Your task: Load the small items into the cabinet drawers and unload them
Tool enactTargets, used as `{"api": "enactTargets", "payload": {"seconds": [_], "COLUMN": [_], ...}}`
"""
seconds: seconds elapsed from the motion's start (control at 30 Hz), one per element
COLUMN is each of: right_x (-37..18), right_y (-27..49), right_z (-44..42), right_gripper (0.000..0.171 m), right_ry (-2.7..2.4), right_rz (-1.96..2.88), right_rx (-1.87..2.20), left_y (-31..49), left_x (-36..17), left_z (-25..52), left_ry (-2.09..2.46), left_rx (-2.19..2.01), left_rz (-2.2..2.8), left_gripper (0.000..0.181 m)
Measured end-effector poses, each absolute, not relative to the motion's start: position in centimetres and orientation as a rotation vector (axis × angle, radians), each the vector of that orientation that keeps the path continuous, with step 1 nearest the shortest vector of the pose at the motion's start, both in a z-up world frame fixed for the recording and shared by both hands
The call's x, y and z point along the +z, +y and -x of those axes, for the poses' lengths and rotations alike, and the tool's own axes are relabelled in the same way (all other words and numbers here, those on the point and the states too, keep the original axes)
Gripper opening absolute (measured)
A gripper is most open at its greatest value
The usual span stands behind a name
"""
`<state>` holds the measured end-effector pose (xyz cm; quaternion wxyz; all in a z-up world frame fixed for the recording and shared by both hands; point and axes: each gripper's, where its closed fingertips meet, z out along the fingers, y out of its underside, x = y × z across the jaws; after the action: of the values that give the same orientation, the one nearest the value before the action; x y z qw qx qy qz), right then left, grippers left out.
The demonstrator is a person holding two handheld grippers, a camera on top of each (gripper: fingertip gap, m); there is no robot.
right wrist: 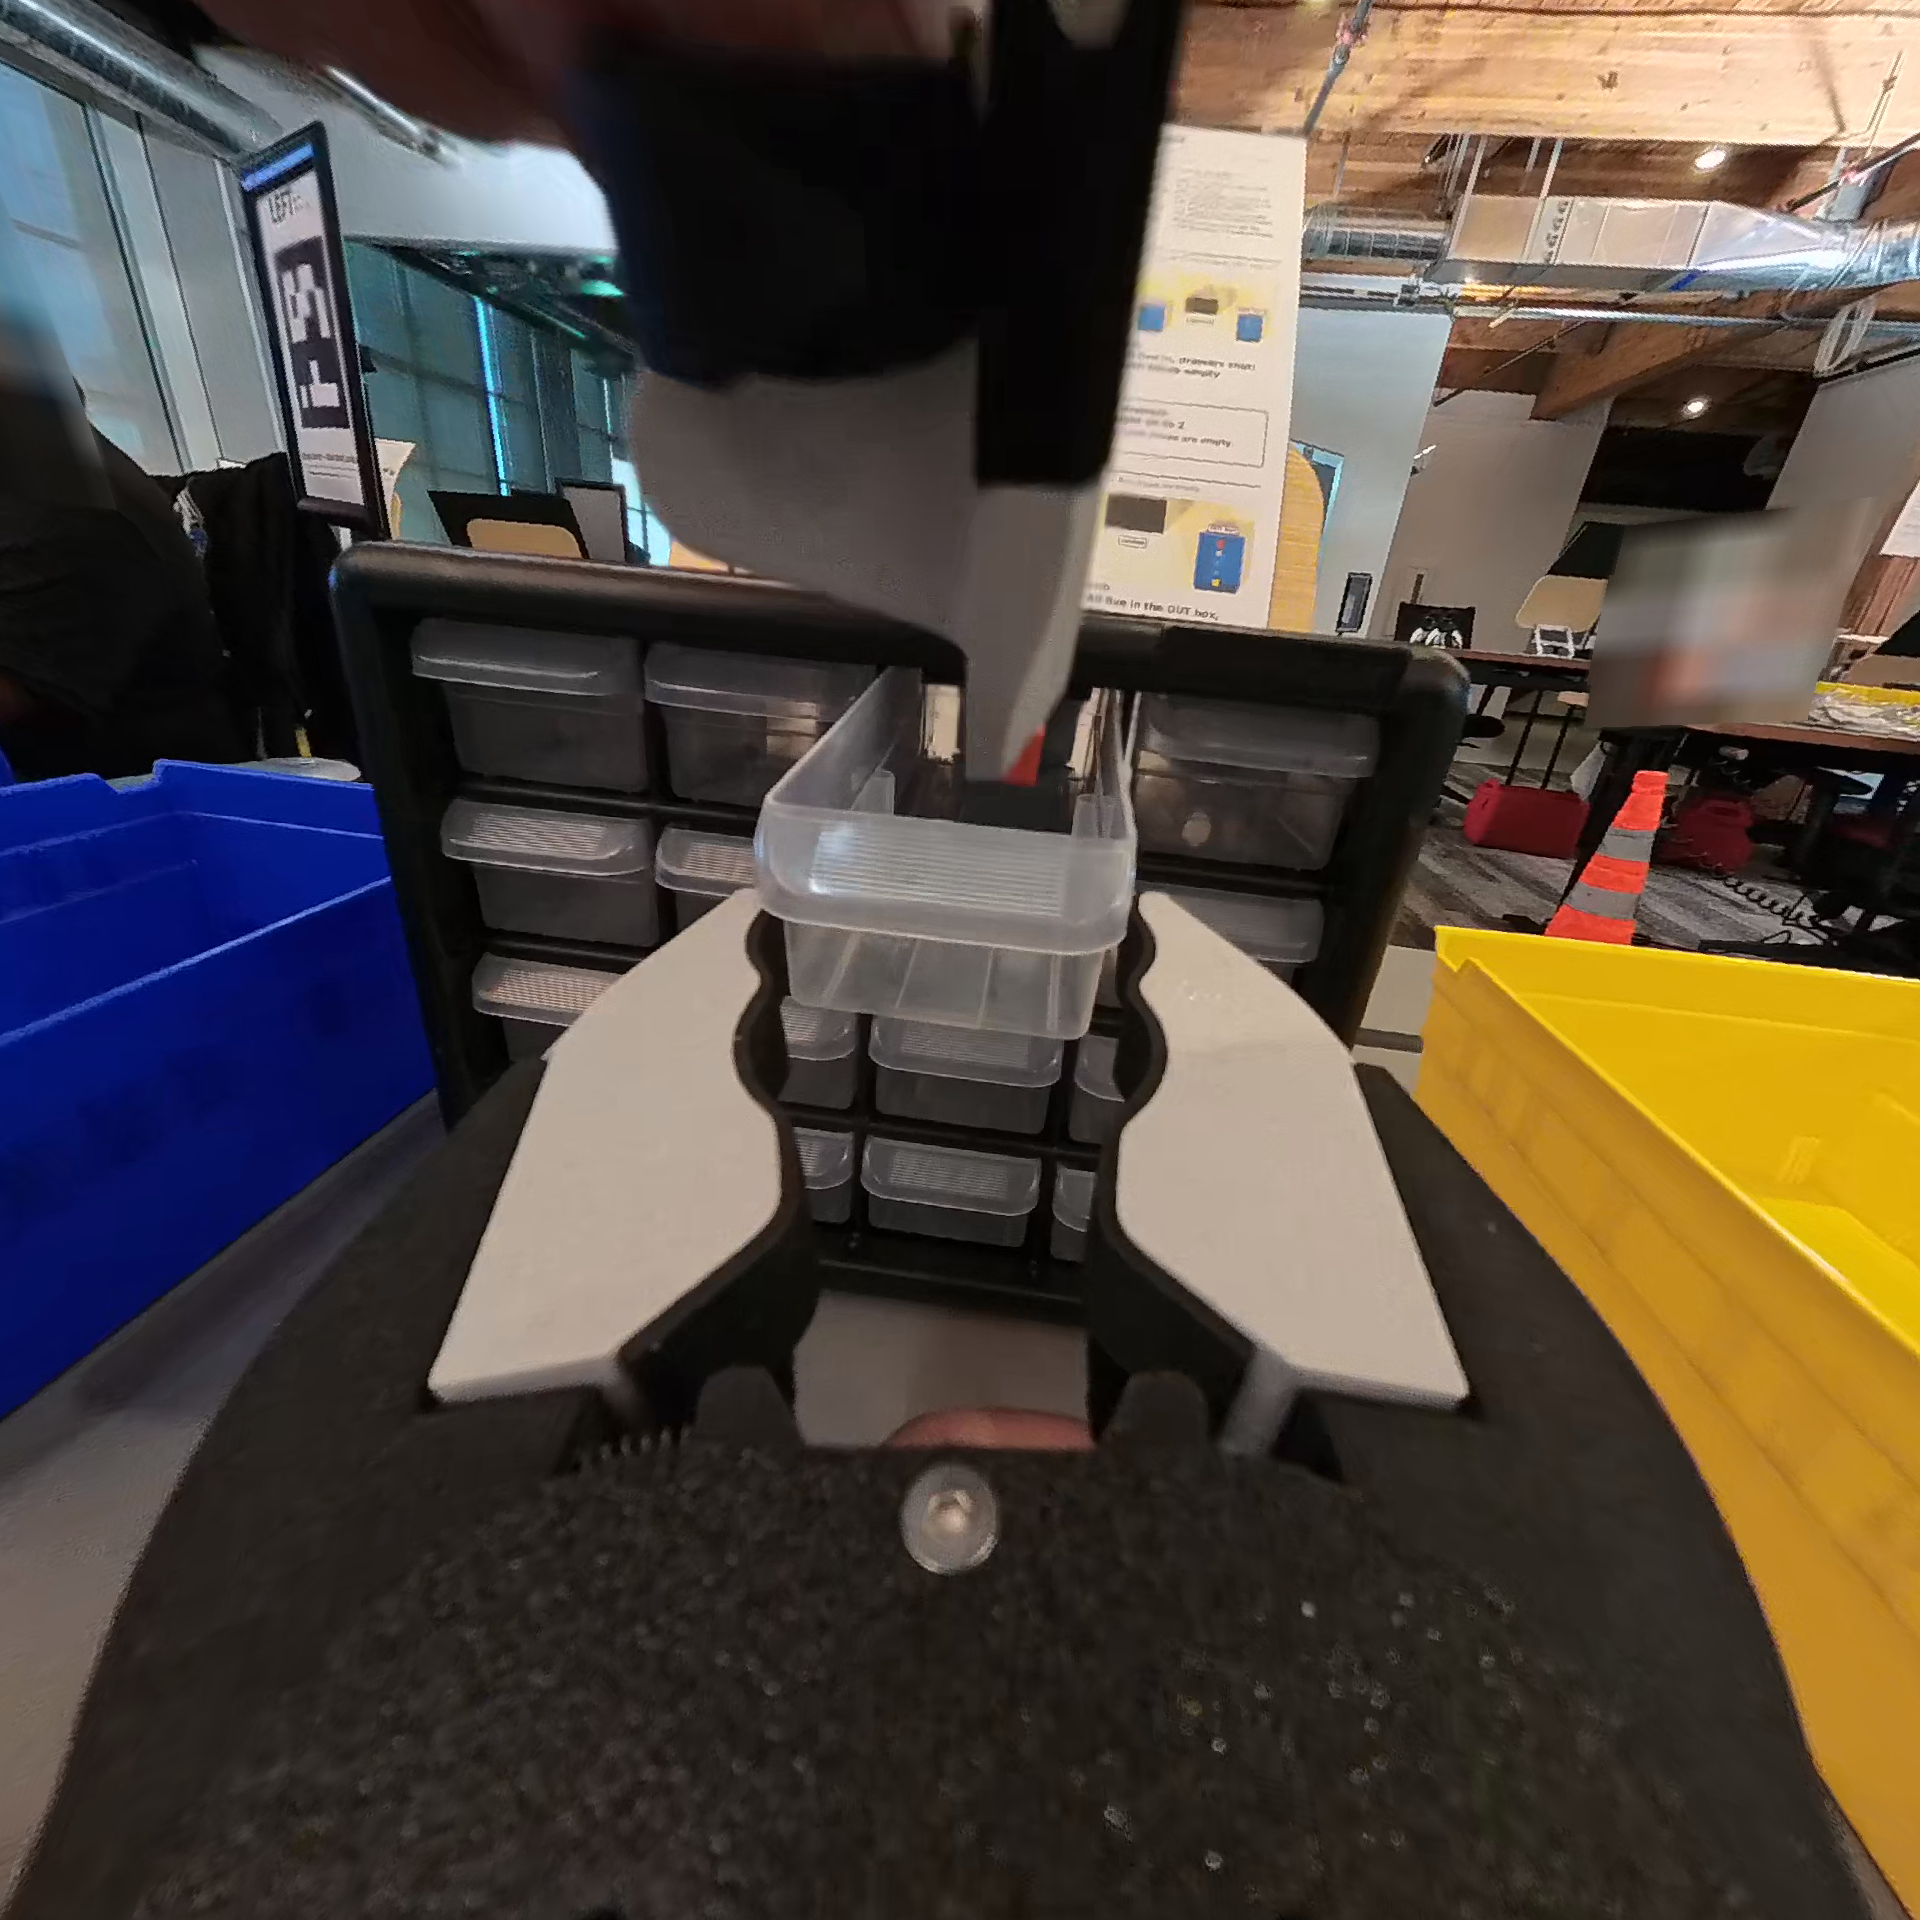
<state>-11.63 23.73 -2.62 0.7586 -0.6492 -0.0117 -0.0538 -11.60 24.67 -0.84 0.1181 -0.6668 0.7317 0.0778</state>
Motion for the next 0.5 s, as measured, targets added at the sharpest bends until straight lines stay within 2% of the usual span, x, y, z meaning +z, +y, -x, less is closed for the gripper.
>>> {"api": "enactTargets", "payload": {"seconds": [0.03, 0.5], "right_x": [-2.6, -2.7], "right_y": [23.7, 23.7], "right_z": [11.7, 11.7], "right_gripper": [0.061, 0.061], "right_ry": [-0.029, -0.03], "right_rz": [1.414, 1.417], "right_rx": [-0.122, -0.115], "left_y": [24.8, 26.1], "left_x": [-1.3, -3.9], "left_z": [11.4, 11.9], "left_ry": [2.155, 2.218], "left_rx": [0.249, 0.443], "left_rz": [1.967, 2.074], "left_gripper": [0.011, 0.011]}}
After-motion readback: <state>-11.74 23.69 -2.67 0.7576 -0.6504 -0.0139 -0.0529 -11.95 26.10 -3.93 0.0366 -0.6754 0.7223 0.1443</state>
